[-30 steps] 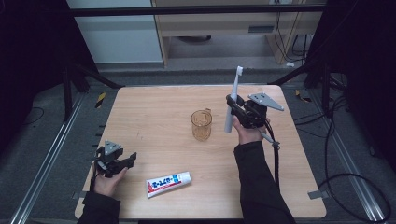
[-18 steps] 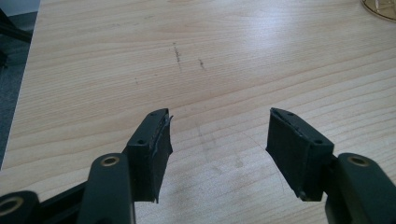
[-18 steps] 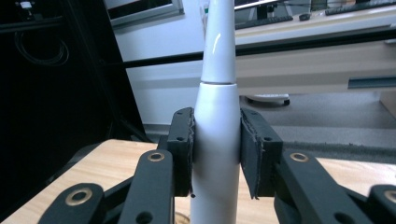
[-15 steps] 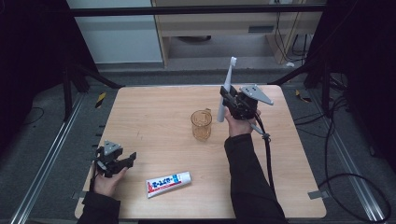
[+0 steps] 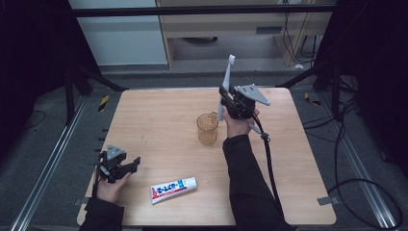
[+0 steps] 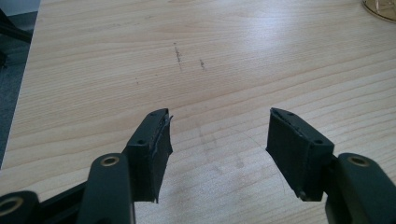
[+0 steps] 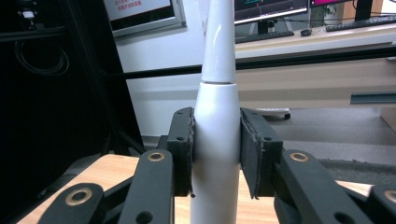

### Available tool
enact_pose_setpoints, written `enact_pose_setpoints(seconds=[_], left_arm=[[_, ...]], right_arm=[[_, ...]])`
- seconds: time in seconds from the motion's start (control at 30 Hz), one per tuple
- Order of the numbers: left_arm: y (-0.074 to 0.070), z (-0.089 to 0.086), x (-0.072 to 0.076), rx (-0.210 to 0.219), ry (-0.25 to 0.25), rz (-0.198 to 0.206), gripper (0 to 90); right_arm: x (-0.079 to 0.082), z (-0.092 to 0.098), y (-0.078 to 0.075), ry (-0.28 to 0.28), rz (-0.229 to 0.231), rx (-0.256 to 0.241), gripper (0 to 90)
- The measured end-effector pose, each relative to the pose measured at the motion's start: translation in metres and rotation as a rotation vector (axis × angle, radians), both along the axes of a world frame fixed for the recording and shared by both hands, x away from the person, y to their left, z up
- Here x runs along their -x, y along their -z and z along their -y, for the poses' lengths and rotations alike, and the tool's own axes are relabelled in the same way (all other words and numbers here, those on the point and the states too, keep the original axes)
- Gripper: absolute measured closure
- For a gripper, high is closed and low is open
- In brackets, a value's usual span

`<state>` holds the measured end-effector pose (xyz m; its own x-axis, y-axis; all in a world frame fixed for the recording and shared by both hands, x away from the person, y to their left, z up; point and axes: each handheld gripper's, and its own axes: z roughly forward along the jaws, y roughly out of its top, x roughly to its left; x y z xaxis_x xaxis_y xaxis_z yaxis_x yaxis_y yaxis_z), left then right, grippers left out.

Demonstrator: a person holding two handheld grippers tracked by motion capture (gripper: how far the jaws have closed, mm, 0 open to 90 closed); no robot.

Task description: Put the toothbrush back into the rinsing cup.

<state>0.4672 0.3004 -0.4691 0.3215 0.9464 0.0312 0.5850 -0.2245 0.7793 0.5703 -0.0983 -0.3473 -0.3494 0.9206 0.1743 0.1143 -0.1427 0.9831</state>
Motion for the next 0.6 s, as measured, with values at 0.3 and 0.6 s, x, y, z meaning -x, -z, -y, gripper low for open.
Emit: enact_pose_setpoints(seconds=[0.3,0.6], left_arm=[[0.000,0.000,0.000,0.000,0.001,-0.001,39.0],[0.000,0.000,0.000,0.001,0.000,-0.001,39.0]], right_arm=[[-0.007,-0.010,0.008,-0.004,0.003,0.004,67.4],[-0.012,-0.018,0.017,-0.013,-0.001,0.015,67.3]])
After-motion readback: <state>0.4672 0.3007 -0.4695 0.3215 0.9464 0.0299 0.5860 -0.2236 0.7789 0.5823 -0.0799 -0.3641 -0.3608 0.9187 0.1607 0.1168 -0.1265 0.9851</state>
